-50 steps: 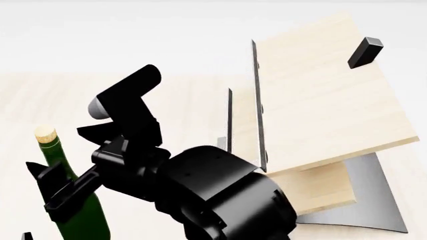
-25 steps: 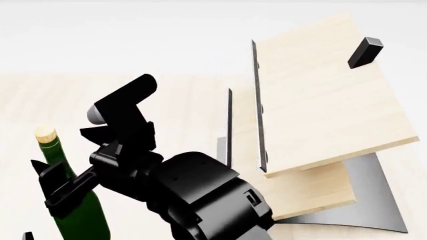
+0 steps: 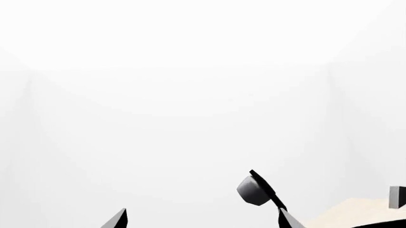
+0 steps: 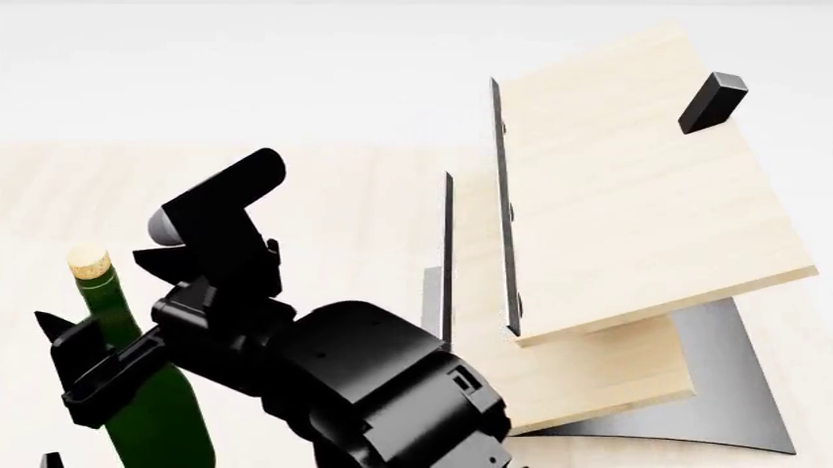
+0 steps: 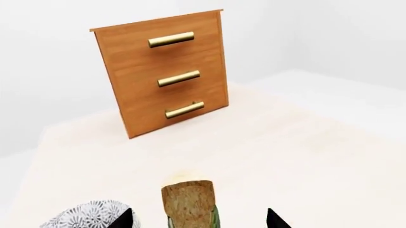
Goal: Put the wine bottle on the wine rack.
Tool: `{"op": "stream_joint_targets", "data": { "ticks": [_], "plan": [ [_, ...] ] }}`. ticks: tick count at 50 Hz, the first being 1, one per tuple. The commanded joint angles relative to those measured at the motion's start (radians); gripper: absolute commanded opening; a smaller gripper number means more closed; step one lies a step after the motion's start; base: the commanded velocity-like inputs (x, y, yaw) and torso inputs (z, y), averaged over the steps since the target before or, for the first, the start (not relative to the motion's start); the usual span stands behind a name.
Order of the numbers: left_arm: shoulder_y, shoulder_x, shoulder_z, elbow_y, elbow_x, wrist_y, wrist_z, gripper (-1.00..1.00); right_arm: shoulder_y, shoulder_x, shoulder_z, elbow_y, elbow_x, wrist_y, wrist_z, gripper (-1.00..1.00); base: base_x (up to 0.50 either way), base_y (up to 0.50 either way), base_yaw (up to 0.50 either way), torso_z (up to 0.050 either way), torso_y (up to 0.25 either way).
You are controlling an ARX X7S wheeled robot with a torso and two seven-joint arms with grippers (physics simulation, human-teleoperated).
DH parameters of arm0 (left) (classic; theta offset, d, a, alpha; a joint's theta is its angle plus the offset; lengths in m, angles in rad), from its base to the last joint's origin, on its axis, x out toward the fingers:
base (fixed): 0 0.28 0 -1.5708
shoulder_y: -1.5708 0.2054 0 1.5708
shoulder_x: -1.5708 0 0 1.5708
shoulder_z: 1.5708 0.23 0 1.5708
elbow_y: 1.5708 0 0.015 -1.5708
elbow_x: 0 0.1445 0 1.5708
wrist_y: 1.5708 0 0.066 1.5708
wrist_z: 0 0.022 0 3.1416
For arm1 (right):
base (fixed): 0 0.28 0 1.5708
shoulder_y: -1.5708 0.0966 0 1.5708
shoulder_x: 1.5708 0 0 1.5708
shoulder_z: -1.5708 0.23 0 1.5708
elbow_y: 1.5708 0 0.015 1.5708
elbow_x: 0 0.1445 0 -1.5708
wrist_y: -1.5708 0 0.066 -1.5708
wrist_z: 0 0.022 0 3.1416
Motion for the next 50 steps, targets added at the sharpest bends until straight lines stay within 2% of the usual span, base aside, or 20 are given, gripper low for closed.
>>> {"op": "stream_joint_targets", "data": {
  "ticks": [1, 7, 8, 13, 26, 32, 43, 50],
  "plan": [
    [0.0, -0.003, 0.002, 0.006, 0.0, -0.003, -0.003, 1.0, 0.022, -0.002, -0.052, 0.005, 0.057, -0.037, 0.015, 1.0, 0.0, 0.0, 0.0, 0.0, 0.0],
    [0.001, -0.005, 0.003, 0.006, 0.001, -0.002, -0.004, 1.0, 0.028, -0.001, -0.091, 0.027, 0.085, -0.078, 0.027, 1.0, 0.0, 0.0, 0.0, 0.0, 0.0],
    [0.001, -0.005, 0.004, 0.007, 0.003, -0.003, -0.005, 1.0, 0.028, -0.001, -0.094, 0.03, 0.085, -0.084, 0.034, -1.0, 0.0, 0.0, 0.0, 0.0, 0.0],
    [-0.001, -0.005, 0.006, 0.0, 0.003, 0.001, -0.006, 1.0, 0.034, -0.003, -0.114, 0.071, 0.093, -0.109, 0.022, -1.0, 0.0, 0.0, 0.0, 0.0, 0.0],
    [-0.004, -0.007, 0.009, -0.002, 0.003, -0.002, -0.008, 1.0, 0.052, 0.041, -0.124, -0.005, 0.118, -0.1, 0.062, -1.0, 0.0, 0.0, 0.0, 0.0, 0.0],
    [-0.003, -0.007, 0.01, 0.001, 0.006, -0.006, -0.01, 1.0, 0.104, 0.105, -0.084, -0.133, 0.164, -0.041, 0.161, -1.0, 0.0, 0.0, 0.0, 0.0, 0.0],
    [-0.006, -0.008, 0.017, -0.003, 0.011, -0.007, -0.01, 1.0, 0.18, 0.15, 0.016, -0.12, 0.248, -0.003, 0.252, -1.0, 0.0, 0.0, 0.0, 0.0, 0.0],
    [-0.007, -0.012, 0.011, 0.001, 0.003, -0.008, -0.015, 1.0, 0.199, 0.205, 0.08, -0.23, 0.338, 0.04, 0.33, -1.0, 0.0, 0.0, 0.0, 0.0, 0.002]
  ]
}}
